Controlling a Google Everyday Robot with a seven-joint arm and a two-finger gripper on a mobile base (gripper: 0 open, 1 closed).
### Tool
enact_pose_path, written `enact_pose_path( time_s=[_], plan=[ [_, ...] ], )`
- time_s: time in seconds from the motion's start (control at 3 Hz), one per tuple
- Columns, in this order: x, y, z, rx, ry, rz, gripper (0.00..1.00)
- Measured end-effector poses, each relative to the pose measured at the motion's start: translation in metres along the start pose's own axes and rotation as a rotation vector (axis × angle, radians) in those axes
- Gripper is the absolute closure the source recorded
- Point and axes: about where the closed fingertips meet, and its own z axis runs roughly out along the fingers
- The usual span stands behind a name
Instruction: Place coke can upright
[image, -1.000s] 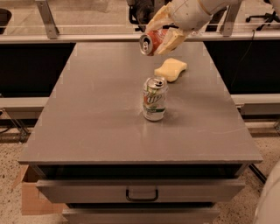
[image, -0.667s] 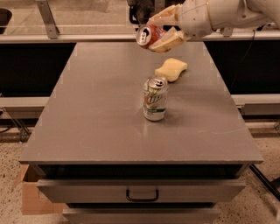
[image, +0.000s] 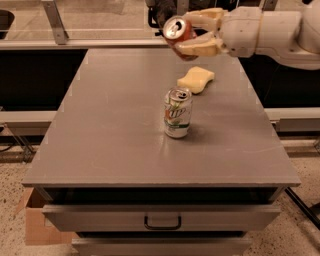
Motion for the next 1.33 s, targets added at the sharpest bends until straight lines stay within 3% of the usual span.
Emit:
enact_pose_path(
  time_s=[0.33,0.67,1.0,1.33],
  plan=[
    [-0.006,0.016,-0.042,0.146,0.029,0.131,1.00],
    [0.013,0.053,-0.072,0.216,0.063,0.306,1.00],
    [0.024,0.074,-0.080,0.235,0.034,0.396,1.00],
    [0.033,0.081,-0.084,0.260,-0.028,0.428,1.00]
  ],
)
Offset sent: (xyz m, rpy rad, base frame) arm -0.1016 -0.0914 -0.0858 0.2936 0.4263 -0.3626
